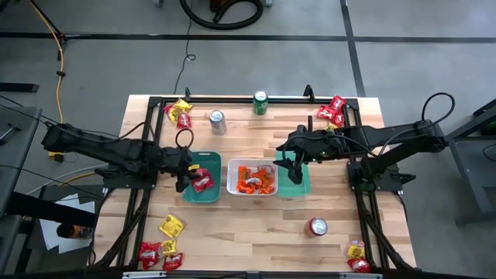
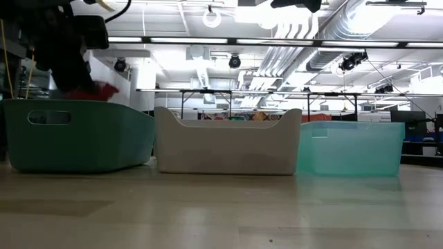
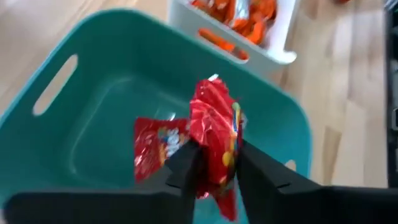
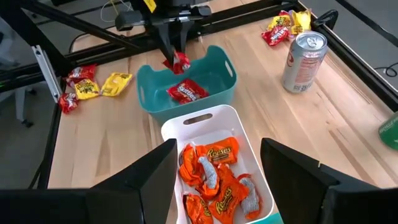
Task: Sort candy
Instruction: Put the red candy into the green bin
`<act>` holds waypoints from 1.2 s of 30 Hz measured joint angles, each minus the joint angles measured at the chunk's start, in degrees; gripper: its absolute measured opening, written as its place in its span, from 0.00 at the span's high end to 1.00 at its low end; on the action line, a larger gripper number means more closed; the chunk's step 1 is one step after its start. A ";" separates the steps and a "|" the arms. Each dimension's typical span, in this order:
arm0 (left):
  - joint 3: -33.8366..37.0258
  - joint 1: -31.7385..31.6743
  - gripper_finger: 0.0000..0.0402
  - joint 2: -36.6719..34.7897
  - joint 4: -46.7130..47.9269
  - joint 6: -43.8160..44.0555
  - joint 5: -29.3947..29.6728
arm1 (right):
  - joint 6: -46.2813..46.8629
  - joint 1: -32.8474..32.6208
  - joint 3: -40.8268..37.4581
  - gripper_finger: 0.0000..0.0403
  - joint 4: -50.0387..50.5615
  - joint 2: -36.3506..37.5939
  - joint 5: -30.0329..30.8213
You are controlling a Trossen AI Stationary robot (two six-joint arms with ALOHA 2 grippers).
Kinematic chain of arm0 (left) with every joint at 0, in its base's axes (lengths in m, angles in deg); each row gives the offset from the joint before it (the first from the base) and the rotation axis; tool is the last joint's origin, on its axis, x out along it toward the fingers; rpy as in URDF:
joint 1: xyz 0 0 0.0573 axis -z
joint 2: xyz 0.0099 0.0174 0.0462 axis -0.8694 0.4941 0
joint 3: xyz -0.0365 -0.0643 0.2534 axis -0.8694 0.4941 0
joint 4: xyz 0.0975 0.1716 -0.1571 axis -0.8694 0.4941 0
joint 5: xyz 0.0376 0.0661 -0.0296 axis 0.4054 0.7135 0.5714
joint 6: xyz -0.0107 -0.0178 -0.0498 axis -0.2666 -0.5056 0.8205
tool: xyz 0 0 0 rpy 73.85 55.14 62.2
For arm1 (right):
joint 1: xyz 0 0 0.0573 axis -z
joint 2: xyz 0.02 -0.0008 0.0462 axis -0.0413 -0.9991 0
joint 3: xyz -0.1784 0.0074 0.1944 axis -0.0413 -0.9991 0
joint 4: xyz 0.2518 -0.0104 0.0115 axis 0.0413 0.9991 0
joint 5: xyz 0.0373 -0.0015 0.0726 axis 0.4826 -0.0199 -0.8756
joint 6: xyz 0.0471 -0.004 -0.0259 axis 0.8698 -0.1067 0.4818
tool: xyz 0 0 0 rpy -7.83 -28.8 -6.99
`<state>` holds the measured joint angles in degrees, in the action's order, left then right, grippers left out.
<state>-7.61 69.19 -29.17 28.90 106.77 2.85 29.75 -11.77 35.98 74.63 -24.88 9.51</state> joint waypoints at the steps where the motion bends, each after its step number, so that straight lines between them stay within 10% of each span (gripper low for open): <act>1: -0.57 0.00 0.73 0.19 1.05 0.00 0.00 | 0.01 0.00 0.00 0.44 0.00 0.00 0.00; 10: -9.52 -0.64 0.48 0.43 4.03 -7.16 1.44 | 8.61 1.34 0.00 0.44 0.00 0.00 1.89; 19: -18.45 -1.33 0.46 -0.43 -3.65 -24.06 7.48 | 30.81 8.09 0.00 0.44 1.30 -0.07 13.37; 27: -18.46 -1.33 0.46 0.12 -9.14 -28.57 12.81 | 41.60 25.56 0.03 0.44 18.51 -0.52 12.18; 36: -18.45 -3.66 0.46 0.79 -10.67 -21.58 24.61 | 24.17 53.05 0.07 0.51 23.43 -9.13 5.30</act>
<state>-26.06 65.53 -28.38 18.24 85.18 27.45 53.92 41.28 36.05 98.06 -34.01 14.81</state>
